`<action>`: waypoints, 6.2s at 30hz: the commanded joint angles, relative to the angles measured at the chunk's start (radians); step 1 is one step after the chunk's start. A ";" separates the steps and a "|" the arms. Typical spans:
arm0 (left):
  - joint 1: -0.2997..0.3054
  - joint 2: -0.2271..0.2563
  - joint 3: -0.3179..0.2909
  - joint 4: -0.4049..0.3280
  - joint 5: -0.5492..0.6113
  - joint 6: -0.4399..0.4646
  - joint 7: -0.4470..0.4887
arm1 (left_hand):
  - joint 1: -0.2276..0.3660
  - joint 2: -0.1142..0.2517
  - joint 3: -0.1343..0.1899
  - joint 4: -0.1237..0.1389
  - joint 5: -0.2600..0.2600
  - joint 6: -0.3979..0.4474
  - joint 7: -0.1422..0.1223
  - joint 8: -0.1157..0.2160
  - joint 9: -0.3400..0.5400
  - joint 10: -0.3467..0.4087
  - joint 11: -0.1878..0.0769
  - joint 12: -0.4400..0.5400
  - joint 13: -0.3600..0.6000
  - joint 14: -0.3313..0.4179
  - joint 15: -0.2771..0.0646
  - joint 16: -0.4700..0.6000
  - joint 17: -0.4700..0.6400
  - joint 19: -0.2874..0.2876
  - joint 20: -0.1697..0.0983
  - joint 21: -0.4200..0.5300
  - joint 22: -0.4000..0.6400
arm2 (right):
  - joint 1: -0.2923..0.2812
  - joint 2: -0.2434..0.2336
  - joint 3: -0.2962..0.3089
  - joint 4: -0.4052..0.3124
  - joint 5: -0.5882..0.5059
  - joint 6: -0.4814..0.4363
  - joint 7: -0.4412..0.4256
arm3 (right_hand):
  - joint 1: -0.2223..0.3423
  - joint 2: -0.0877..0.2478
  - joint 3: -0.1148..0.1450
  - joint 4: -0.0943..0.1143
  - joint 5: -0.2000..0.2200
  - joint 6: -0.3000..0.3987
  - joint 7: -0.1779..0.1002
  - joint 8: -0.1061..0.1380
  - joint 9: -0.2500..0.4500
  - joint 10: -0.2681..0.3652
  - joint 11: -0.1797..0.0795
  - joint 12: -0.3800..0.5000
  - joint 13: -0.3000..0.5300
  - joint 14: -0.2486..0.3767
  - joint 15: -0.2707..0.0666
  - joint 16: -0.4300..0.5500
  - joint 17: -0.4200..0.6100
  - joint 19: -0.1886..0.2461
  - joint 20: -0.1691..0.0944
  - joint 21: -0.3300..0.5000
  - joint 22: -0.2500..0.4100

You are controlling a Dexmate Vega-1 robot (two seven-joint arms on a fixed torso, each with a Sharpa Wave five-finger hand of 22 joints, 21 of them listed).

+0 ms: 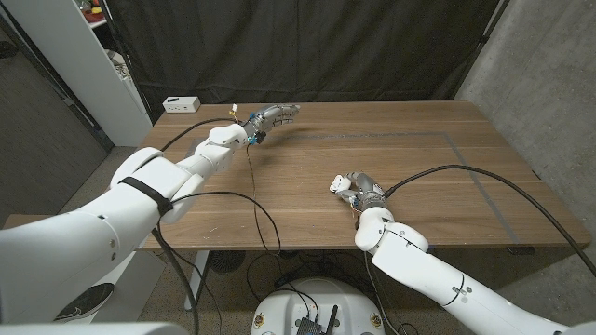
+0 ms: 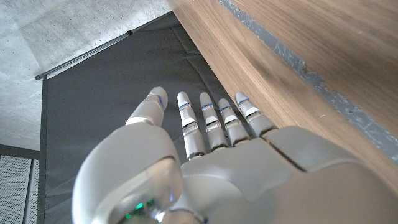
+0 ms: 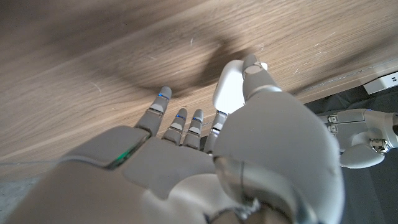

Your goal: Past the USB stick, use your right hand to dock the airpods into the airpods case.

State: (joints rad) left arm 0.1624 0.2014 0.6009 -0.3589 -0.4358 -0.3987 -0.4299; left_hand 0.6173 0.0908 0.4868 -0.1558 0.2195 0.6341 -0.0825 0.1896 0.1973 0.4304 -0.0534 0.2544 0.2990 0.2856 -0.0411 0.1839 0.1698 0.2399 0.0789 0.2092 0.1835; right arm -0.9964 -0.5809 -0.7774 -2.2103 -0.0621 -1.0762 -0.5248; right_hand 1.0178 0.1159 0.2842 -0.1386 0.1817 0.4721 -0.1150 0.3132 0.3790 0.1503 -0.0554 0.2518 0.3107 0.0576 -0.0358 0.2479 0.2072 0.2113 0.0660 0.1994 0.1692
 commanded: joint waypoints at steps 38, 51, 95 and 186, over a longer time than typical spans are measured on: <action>0.182 0.089 -0.090 -0.170 -0.094 -0.173 -0.054 | 0.023 -0.010 0.000 -0.015 0.008 0.029 -0.064 0.008 -0.001 -0.004 -0.014 -0.004 0.001 -0.011 -0.046 -0.003 0.002 0.001 -0.001 0.001 0.003 | 0.361 -0.199 -0.155 -0.001 0.133 -0.122 0.329 | 0.018 -0.046 0.010 -0.033 0.004 -0.104 -0.099 -0.115 -0.080 -0.083 0.005 -0.041 -0.018 -0.053 -0.062 -0.037 -0.008 -0.036 0.022 -0.016 -0.002; 0.240 0.136 -0.083 -0.288 -0.070 -0.159 -0.021 | 0.026 -0.012 -0.003 -0.014 0.007 0.026 -0.063 0.006 -0.001 -0.005 -0.013 -0.003 0.001 -0.012 -0.046 -0.002 0.002 0.000 0.000 0.001 0.003 | 0.385 -0.238 -0.172 -0.064 0.160 -0.149 0.327 | 0.021 -0.058 0.011 -0.028 0.005 -0.112 -0.039 -0.119 -0.093 -0.097 0.007 -0.045 -0.020 -0.059 -0.056 -0.039 -0.006 -0.039 0.024 -0.015 -0.001; 0.349 0.208 -0.088 -0.519 -0.074 -0.067 0.083 | 0.034 -0.013 -0.012 -0.009 0.004 0.029 -0.054 0.005 -0.001 0.000 -0.012 -0.001 0.001 -0.009 -0.047 0.000 0.003 0.001 -0.001 0.002 0.004 | 0.229 -0.232 -0.226 0.036 -0.377 0.144 0.409 | 0.049 -0.060 0.037 -0.021 0.025 0.253 -0.107 0.003 -0.097 0.111 -0.111 0.029 0.003 0.116 -0.143 0.026 0.022 0.063 -0.035 -0.008 0.001; 0.296 0.171 -0.071 -0.449 -0.068 -0.044 0.063 | 0.036 -0.012 -0.026 -0.003 0.002 0.025 -0.048 0.004 0.001 -0.002 -0.006 0.001 0.002 -0.011 -0.046 -0.001 0.002 0.000 0.002 0.003 0.005 | 0.134 -0.151 -0.096 0.078 -0.250 0.153 0.321 | 0.032 -0.062 0.037 -0.015 0.013 0.379 -0.099 -0.005 -0.119 0.191 -0.100 0.036 0.036 0.184 -0.150 0.053 0.039 0.115 -0.045 -0.003 0.002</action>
State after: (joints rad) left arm 0.4613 0.3721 0.5286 -0.8100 -0.5029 -0.4494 -0.3639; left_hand 0.6427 0.0765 0.4634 -0.1601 0.2204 0.6587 -0.1391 0.1970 0.1955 0.4269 -0.0642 0.2544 0.2995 0.2750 -0.0411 0.1839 0.1697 0.2399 0.0785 0.2092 0.1836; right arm -0.8665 -0.7413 -0.8662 -2.1429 -0.3212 -0.9149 -0.1849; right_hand 1.0485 0.0515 0.3136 -0.1521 0.1935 0.8431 -0.2171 0.3136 0.2599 0.3339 -0.1535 0.2913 0.3413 0.2306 -0.0412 0.2952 0.2443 0.3151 0.0190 0.1965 0.1654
